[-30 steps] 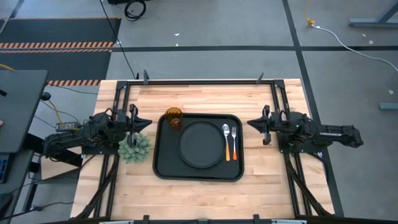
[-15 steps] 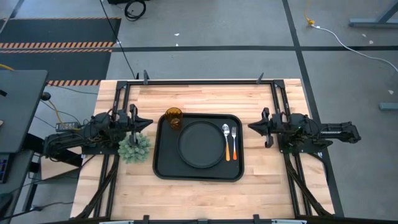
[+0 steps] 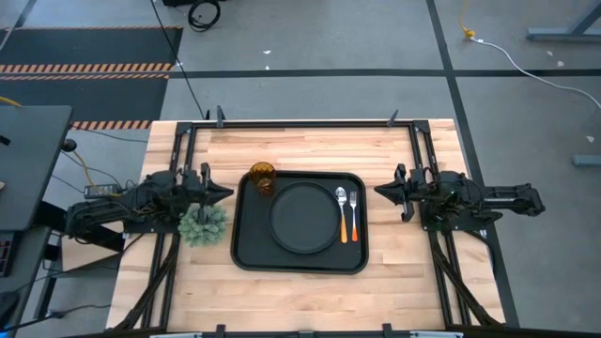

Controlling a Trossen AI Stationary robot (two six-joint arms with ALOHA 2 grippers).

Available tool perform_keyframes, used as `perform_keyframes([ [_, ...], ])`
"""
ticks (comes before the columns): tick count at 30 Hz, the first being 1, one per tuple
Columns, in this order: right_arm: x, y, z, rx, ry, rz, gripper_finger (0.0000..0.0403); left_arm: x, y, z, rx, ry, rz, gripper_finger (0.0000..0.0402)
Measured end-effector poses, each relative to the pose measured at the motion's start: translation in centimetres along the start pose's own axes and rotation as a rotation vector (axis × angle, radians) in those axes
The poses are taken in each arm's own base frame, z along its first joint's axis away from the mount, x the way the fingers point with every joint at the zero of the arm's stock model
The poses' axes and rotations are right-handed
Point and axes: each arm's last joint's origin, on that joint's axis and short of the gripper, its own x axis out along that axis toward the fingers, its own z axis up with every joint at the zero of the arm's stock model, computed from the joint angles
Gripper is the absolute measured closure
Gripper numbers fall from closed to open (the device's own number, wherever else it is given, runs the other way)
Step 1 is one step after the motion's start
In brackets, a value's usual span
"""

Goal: Pick and place plate/cup/fork/spoon on tray
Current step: Return to Home Position

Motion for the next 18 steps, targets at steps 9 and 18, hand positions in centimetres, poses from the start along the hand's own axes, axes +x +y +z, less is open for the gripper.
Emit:
perform_keyframes([
  [9,0.0,0.0,0.0,0.0,0.0,0.0,0.0387,-0.1,-0.7,0.1,-0.037,0.004,-0.255,0.038],
  [18,0.0,0.0,0.0,0.0,0.001,0.001,0.0387,-0.2,-1.2,0.5,-0.035,-0.048,-0.428,0.0393],
])
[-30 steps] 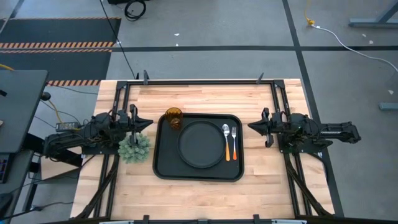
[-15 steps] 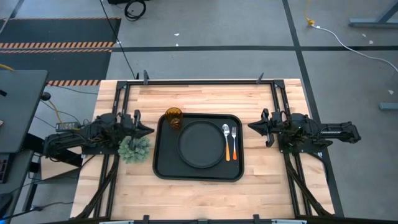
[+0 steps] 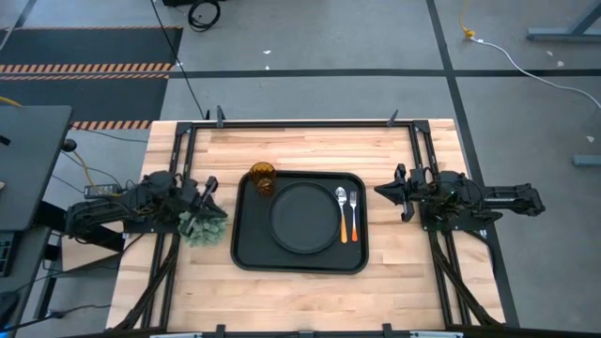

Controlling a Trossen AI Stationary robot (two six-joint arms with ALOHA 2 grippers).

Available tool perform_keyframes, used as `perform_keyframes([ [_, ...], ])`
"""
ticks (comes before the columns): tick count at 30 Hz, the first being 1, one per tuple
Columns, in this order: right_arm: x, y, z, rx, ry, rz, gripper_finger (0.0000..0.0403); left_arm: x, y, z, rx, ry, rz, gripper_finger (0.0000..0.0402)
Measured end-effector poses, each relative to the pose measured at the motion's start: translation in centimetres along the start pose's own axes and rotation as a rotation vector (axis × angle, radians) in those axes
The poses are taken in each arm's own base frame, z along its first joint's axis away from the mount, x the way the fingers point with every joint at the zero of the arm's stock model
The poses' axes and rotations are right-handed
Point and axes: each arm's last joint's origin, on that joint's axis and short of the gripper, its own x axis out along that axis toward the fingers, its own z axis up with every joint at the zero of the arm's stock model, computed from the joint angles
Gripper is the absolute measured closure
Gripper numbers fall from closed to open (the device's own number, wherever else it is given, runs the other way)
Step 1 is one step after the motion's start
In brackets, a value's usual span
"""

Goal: Pick and place plate/cup/fork/spoon on tray
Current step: Return to Home Position

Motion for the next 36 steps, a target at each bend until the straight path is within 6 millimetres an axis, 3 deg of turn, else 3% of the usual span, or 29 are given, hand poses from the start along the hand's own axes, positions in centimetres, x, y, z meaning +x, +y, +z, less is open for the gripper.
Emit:
perform_keyframes([
  [36,0.0,0.0,0.0,0.0,0.001,0.0,0.0387,-0.1,-0.5,1.2,-0.029,-0.094,-0.127,0.04],
])
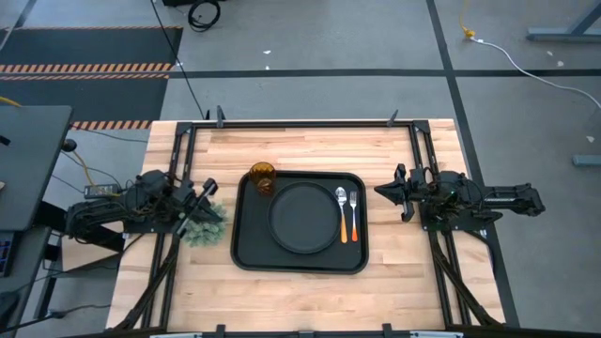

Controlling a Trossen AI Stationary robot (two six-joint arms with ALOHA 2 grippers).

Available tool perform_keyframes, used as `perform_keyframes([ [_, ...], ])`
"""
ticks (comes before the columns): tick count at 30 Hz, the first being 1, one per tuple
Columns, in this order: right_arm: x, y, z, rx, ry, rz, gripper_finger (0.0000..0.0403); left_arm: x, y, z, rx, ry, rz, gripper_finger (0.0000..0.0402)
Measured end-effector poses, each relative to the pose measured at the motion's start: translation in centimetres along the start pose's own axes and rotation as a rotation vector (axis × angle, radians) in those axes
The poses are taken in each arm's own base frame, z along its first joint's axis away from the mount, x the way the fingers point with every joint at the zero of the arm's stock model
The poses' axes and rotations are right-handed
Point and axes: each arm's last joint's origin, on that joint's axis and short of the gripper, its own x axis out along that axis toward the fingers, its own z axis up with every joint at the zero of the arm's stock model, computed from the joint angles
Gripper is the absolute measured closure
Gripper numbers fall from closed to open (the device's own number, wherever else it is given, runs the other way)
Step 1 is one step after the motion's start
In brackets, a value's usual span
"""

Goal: Pick and place plate/cup/fork/spoon on tray
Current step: Return to Home Position

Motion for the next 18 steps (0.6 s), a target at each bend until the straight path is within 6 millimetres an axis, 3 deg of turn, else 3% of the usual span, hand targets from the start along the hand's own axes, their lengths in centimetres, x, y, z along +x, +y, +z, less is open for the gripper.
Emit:
perform_keyframes([
  [12,0.0,0.0,0.0,0.0,0.0,0.0,0.0387,-0.02,-0.08,0.28,-0.006,-0.023,-0.01,0.0401],
  [18,0.0,0.0,0.0,0.0,0.0,0.0,0.0387,-0.14,0.77,0.36,0.012,-0.069,0.282,0.04],
])
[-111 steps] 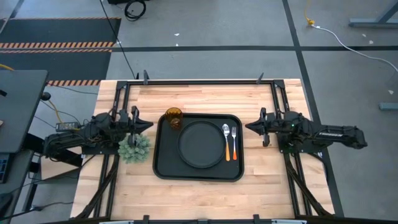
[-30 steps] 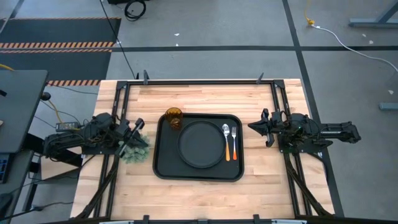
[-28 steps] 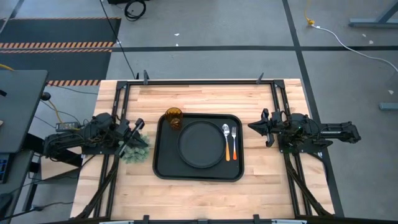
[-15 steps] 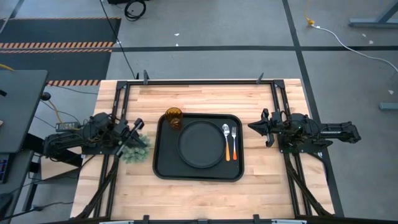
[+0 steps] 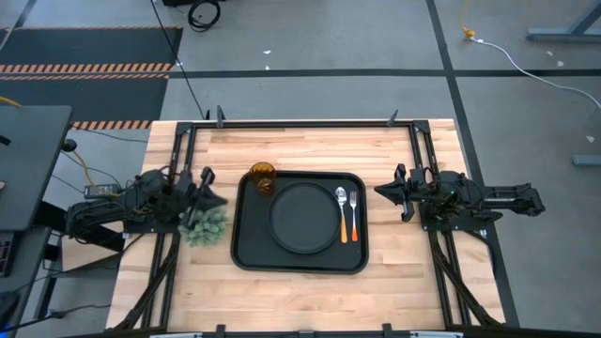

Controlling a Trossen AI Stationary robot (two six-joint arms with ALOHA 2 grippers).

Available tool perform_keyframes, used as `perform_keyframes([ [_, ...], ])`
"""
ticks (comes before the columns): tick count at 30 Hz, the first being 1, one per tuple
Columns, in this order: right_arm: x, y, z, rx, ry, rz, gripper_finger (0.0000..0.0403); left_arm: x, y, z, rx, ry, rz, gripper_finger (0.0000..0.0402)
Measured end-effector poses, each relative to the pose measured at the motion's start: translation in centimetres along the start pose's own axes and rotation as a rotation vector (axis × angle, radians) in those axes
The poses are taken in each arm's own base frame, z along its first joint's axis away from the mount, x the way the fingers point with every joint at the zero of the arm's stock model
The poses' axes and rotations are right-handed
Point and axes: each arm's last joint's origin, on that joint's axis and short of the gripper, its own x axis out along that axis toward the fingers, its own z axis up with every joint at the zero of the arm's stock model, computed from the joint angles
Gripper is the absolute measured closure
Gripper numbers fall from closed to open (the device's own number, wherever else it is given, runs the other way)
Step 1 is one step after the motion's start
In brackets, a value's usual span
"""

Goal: Pick and place plate/cup/fork/spoon on tray
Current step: Return to Home Position

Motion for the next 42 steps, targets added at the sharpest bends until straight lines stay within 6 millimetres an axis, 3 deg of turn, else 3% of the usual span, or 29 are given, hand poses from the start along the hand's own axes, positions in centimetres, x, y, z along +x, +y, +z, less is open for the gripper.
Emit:
perform_keyframes([
  [7,0.0,0.0,0.0,0.0,0.0,0.0,0.0387,-0.08,0.73,-0.9,-0.026,0.067,0.212,0.0381],
  [42,0.0,0.0,0.0,0.0,0.0,0.0,0.0387,-0.09,0.75,-0.99,-0.029,0.075,0.217,0.0374],
])
